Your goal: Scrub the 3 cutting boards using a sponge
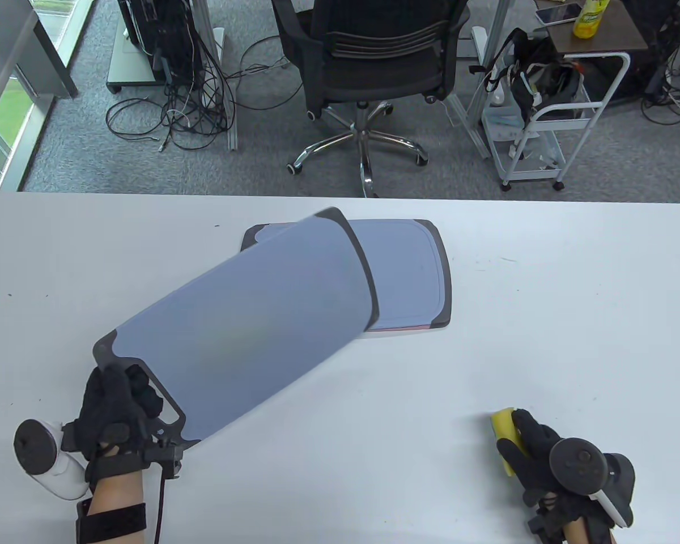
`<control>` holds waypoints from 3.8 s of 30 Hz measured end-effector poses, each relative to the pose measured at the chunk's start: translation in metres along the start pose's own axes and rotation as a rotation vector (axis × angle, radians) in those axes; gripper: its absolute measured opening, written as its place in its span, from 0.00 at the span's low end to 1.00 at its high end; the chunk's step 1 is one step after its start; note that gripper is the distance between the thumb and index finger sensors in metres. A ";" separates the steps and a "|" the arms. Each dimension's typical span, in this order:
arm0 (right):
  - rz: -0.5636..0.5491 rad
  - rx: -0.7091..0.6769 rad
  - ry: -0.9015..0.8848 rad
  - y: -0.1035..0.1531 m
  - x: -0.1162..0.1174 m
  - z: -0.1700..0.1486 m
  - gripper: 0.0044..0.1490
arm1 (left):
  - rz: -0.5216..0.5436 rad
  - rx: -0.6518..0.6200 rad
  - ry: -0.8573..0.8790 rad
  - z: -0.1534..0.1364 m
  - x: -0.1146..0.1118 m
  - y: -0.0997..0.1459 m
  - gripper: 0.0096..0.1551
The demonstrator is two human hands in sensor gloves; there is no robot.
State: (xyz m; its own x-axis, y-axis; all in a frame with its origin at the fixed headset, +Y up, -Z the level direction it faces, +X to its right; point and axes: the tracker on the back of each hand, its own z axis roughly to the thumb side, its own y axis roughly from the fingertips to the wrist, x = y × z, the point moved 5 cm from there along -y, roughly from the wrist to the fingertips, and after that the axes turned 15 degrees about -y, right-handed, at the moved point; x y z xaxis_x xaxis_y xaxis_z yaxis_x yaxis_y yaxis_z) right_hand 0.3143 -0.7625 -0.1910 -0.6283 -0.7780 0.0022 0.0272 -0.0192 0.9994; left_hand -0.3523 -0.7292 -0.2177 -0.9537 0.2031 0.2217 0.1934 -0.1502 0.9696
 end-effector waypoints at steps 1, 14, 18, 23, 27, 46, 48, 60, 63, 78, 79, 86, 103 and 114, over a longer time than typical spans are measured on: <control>-0.001 0.000 0.000 0.000 0.000 0.000 0.46 | -0.060 0.010 0.006 -0.002 -0.008 -0.002 0.28; -0.015 0.023 -0.021 0.000 -0.004 -0.005 0.46 | -0.631 0.361 -0.315 -0.064 -0.121 -0.004 0.31; -0.024 0.034 -0.015 -0.001 -0.001 -0.005 0.46 | -0.617 0.477 -0.462 -0.088 -0.129 -0.005 0.29; -0.008 0.003 0.128 -0.014 0.010 0.017 0.46 | -0.619 0.504 -0.501 -0.093 -0.135 -0.007 0.29; 0.062 -0.072 0.299 -0.036 0.040 0.063 0.46 | -0.601 0.517 -0.549 -0.091 -0.135 -0.006 0.30; 0.203 -0.282 0.491 -0.117 0.228 0.287 0.44 | -0.590 0.521 -0.537 -0.092 -0.134 -0.004 0.30; 0.175 -0.197 0.524 -0.123 0.202 0.250 0.44 | -0.590 0.521 -0.535 -0.092 -0.134 -0.004 0.30; 0.026 0.196 0.438 -0.101 0.077 0.070 0.45 | -0.596 0.520 -0.534 -0.092 -0.134 -0.004 0.30; 0.142 -0.050 0.452 -0.106 0.130 0.144 0.45 | -0.596 0.521 -0.531 -0.092 -0.134 -0.003 0.31; 0.231 -0.346 0.517 -0.070 0.196 0.234 0.44 | -0.594 0.530 -0.504 -0.093 -0.134 -0.003 0.31; 0.212 -0.298 0.523 -0.072 0.182 0.214 0.44 | -0.593 0.530 -0.504 -0.093 -0.134 -0.003 0.31; 0.066 0.114 0.451 -0.069 0.078 0.065 0.44 | -0.592 0.533 -0.506 -0.093 -0.134 -0.003 0.31; 0.354 -0.623 0.478 -0.022 0.256 0.309 0.45 | -0.583 0.546 -0.495 -0.094 -0.133 -0.003 0.31; 0.061 0.001 0.465 -0.045 0.085 0.065 0.44 | -0.583 0.549 -0.488 -0.095 -0.133 -0.003 0.31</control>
State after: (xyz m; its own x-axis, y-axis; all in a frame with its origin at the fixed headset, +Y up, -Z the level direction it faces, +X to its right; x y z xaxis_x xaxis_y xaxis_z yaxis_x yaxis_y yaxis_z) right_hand 0.2091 -0.7872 -0.2332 -0.2107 -0.9764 0.0463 0.0521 0.0360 0.9980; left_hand -0.2481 -0.8474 -0.2595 -0.7565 0.5044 -0.4163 -0.0847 0.5556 0.8271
